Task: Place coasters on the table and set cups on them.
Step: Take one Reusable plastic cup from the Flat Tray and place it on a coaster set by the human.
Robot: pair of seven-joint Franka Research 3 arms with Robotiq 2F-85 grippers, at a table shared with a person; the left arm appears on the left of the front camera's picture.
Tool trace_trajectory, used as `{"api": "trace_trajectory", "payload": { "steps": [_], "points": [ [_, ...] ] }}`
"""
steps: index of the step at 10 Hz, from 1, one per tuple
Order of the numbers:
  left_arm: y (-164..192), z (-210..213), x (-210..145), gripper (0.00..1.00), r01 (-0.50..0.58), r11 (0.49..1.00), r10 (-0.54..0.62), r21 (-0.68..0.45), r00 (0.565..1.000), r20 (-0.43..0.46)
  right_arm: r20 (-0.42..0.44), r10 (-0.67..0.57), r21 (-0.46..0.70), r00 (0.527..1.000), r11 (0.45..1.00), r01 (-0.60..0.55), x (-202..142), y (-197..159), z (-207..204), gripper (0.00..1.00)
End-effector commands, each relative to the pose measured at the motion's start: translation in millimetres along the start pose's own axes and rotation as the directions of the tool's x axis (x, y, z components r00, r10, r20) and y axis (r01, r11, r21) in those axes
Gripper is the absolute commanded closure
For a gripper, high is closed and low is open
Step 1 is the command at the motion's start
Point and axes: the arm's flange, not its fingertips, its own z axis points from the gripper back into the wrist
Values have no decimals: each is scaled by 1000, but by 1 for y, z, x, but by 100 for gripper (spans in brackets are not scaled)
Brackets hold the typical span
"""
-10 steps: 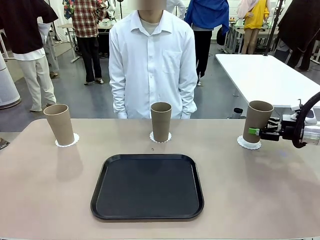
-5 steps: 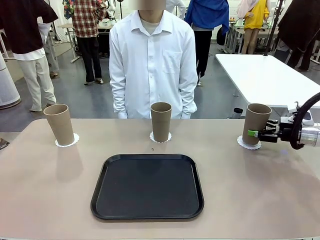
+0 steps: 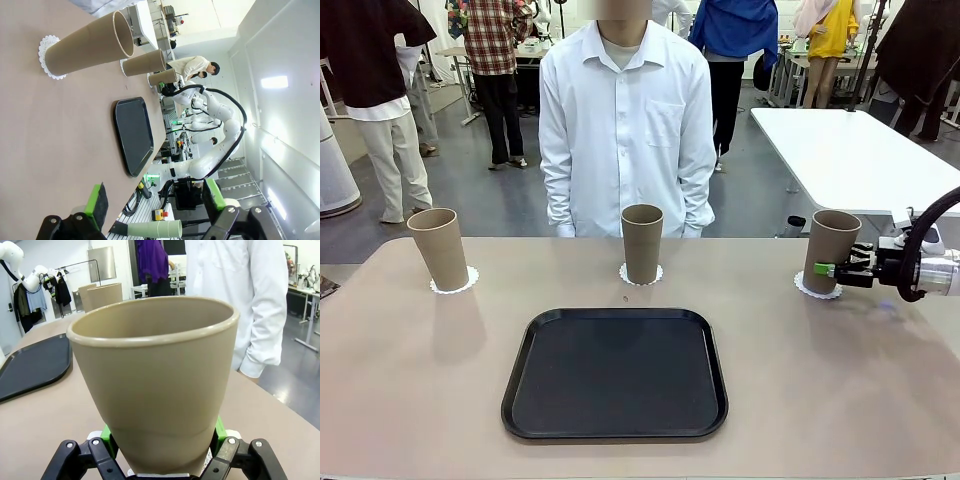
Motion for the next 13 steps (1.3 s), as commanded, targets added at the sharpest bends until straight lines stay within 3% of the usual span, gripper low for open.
{"api": "trace_trajectory", "payload": {
  "steps": [1,2,3,13],
  "points": [
    [-3,0,-1,0,2,1000,-2,6,1000,4,28,-25,10,999,1000,24,3,-8,-1,17],
    [-3,0,-1,0,2,1000,-2,6,1000,4,33,-31,18,999,999,31,2,-9,-1,17],
    [-3,0,-1,0,2,1000,-2,6,1000,4,25,-46,21,999,999,45,2,-9,-1,0],
    [-3,0,-1,0,2,1000,-2,6,1000,4,-111,-103,38,988,993,108,-2,-8,7,0]
  ]
}}
